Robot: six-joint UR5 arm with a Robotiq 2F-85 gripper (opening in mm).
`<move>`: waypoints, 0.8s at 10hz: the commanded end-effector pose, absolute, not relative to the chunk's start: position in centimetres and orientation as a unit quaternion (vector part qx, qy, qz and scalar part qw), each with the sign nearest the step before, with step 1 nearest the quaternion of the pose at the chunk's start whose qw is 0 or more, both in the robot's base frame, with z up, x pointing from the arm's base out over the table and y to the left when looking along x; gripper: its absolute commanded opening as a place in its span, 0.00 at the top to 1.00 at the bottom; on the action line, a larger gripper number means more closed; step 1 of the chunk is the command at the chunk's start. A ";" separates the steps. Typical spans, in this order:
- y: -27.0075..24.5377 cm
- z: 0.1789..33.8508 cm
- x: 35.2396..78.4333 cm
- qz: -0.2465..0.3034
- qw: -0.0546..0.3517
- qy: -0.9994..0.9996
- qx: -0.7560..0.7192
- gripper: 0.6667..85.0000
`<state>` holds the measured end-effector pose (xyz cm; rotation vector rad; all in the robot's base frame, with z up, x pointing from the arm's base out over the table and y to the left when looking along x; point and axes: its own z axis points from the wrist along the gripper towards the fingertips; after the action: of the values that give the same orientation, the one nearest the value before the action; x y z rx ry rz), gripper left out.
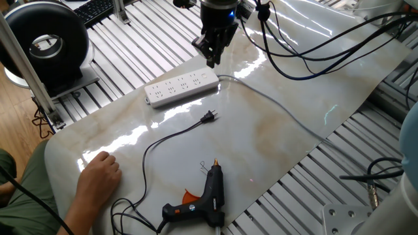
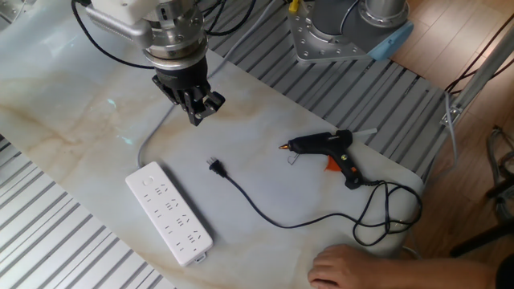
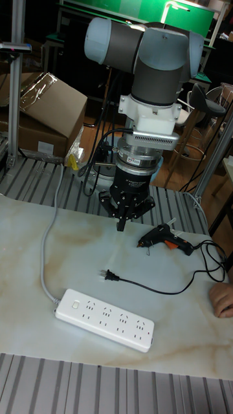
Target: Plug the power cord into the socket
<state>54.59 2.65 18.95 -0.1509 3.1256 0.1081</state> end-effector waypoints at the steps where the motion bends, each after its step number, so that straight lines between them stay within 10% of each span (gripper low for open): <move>1: 3.5 18.7 54.5 0.047 0.013 0.998 -0.041 1.00; 8: 3.8 15.5 52.1 0.077 0.030 0.996 -0.034 1.00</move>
<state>53.11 3.44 16.63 -0.1175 3.0801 0.1969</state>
